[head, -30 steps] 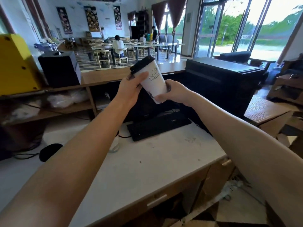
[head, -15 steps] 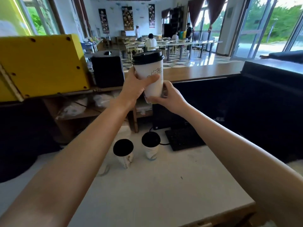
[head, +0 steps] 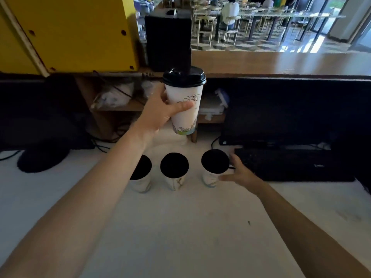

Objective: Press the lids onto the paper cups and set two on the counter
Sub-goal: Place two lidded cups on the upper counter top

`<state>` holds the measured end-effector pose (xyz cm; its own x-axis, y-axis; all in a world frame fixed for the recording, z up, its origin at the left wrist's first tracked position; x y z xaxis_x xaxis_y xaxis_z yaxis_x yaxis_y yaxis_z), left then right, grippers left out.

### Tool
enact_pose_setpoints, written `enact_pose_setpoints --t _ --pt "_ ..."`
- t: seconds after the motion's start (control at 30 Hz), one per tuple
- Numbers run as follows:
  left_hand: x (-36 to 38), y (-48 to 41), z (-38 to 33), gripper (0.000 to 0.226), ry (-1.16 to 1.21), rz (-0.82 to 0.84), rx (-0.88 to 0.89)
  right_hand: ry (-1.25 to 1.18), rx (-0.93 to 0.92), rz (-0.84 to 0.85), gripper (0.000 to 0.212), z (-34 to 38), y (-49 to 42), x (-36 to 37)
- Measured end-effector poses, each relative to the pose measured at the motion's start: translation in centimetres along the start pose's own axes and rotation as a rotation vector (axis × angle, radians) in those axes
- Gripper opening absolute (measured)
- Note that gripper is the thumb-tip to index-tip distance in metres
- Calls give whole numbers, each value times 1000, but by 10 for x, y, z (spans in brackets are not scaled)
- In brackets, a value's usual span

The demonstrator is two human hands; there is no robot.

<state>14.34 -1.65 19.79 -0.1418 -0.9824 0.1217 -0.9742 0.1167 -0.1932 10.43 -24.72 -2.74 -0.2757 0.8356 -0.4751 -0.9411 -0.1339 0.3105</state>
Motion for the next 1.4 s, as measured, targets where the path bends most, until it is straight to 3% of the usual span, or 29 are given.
enact_pose_setpoints --t 0.2,0.4,0.7,0.87,1.0,1.17,1.33,1.4 --pt "-21 2 57 52 28 -85 -65 -203 -52 -79 93 -27 -34 25" --pt "-21 -1 73 52 27 -92 -95 -247 -87 -151 86 -20 -28 17" --pt "13 -21 -11 56 21 62 -6 -350 -264 -326 65 115 29 -83" --pt "26 -35 -73 63 20 80 70 -362 -447 -416 75 211 65 -146" --pt "45 -60 -118 67 -4 120 104 -302 -500 -465 67 271 75 -198" --pt "78 -96 -162 47 2 177 170 -240 -530 -509 60 325 67 -258" --pt "94 -150 -161 58 -13 123 180 -192 -551 -515 62 348 33 -305" --pt "95 -178 -143 79 -16 65 152 -200 -529 -516 62 343 7 -317"
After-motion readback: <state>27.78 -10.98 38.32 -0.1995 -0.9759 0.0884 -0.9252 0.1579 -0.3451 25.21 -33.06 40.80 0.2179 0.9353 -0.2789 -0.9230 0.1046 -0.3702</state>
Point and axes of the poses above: each hand's wrist, its own y-axis away from the middle knuckle, its own x-axis out of the palm, z = x × y, the point moved 10 cm from there along -y, towards the middle knuckle, and after that the axes turned 10 degrees about y, right-handed, at the moved point
